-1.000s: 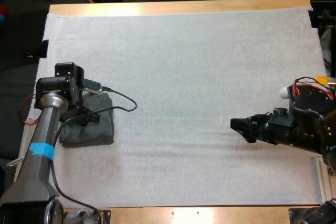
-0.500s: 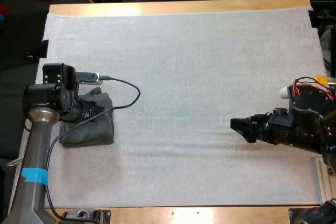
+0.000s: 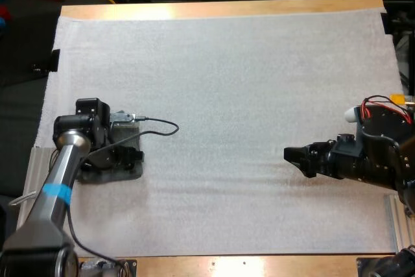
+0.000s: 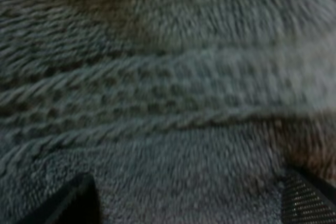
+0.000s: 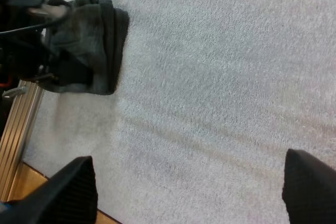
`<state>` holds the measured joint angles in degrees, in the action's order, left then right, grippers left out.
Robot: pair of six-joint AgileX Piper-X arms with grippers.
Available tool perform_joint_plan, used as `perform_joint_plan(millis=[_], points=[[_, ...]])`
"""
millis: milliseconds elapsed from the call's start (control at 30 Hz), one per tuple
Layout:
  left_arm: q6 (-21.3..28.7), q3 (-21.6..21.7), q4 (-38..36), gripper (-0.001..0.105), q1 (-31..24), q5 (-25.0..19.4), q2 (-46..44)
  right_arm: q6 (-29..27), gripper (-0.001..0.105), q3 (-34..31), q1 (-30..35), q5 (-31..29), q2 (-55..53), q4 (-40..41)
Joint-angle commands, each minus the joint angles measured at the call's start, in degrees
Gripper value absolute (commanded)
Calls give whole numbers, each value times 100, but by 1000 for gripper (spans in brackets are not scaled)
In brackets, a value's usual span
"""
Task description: Pick towel from pile, fold and stack
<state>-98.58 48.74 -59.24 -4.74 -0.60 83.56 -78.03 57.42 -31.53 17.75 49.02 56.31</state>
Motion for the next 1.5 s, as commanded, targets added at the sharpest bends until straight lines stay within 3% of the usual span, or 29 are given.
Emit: perform_joint_plan(millis=[0,200,567,1133,1300,1467], points=[[-51,6,25,71,2,3,79,-20,71,21,-13,70,-20,-5],[-14,159,-48,71,2,-48,143,-20,71,21,-13,89,-20,-5],[-4,1271,-202,71,2,-47,-276,-20,71,21,-13,89,-20,-5],[12,1295,125,71,2,-89,1018,114,71,21,-13,89,-20,132],[15,1428,5,71,2,-89,894,114,71,21,-13,89,-20,137],[89,1580,-434,71,2,-260,181,97,71,21,-13,89,-20,137]])
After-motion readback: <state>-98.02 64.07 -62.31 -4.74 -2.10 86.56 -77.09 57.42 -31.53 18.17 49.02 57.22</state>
